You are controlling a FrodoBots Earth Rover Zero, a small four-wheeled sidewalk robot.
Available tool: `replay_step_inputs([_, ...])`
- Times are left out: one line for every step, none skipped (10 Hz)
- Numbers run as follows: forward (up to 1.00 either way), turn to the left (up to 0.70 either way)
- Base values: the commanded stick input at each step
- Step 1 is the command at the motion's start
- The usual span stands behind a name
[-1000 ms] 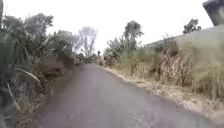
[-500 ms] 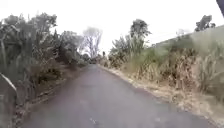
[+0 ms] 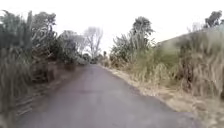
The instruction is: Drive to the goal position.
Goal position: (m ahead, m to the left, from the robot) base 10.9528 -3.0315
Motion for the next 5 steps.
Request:
replay_step_inputs([1.00,0.40])
replay_step_inputs([1.00,0.40])
replay_step_inputs([1.00,0.40])
replay_step_inputs([1.00,0.00])
replay_step_inputs([1.00,0.00])
